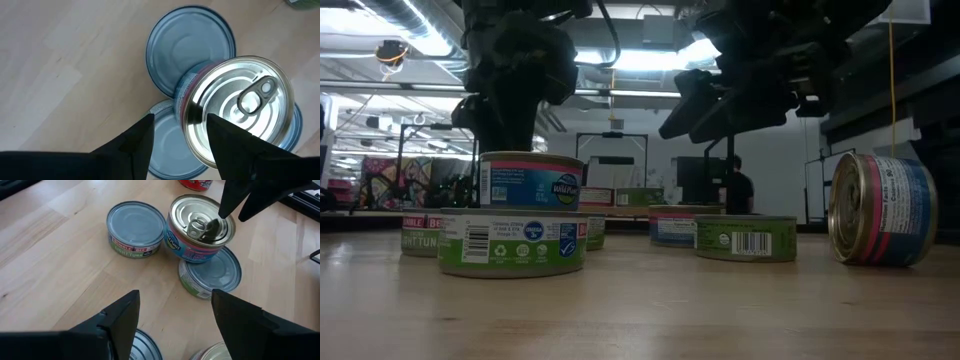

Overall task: Stack canned seafood by type on shelf
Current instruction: Put the blue-pink tuna can on the shelf

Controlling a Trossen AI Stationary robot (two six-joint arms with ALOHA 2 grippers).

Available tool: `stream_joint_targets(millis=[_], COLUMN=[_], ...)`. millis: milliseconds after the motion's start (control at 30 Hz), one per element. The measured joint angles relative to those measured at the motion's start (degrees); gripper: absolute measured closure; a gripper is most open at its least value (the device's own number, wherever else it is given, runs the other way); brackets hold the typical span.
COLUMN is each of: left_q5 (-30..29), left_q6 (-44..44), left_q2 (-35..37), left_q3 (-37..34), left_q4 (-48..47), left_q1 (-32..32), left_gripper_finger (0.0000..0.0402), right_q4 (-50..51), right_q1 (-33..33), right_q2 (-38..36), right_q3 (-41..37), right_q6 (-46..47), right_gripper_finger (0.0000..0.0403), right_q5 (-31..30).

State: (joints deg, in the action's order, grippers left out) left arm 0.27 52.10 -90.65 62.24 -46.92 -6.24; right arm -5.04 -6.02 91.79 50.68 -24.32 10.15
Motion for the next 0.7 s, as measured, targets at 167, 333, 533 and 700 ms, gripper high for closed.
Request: stream_joint_targets(millis=[167,333,533,700], left_q5=[0.8,1.0,1.5,2.5], left_q6=[0.0,-0.5,-1.9,-2.3], left_q2=[-0.2,-1.1,-1.3,-1.3], left_q3=[0.0,0.0,0.0,0.0], left_q4=[0.0,1.1,1.4,1.5], left_q1=[0.0,0.1,0.1,0.2], left_gripper_finger=[0.0227,0.0227,0.0237,0.028], right_q4=[0.0,0.2,0.2,0.1], right_q1=[0.0,0.0,0.0,0.0], right_q2=[0.0,0.0,0.0,0.0], right_q3=[0.0,0.0,0.0,0.0], right_q6=[0.0,0.0,0.0,0.0], right_gripper_finger=[0.0155,0.0155,0.0155,0.0155], right_q5=[0.0,0.0,0.0,0.0])
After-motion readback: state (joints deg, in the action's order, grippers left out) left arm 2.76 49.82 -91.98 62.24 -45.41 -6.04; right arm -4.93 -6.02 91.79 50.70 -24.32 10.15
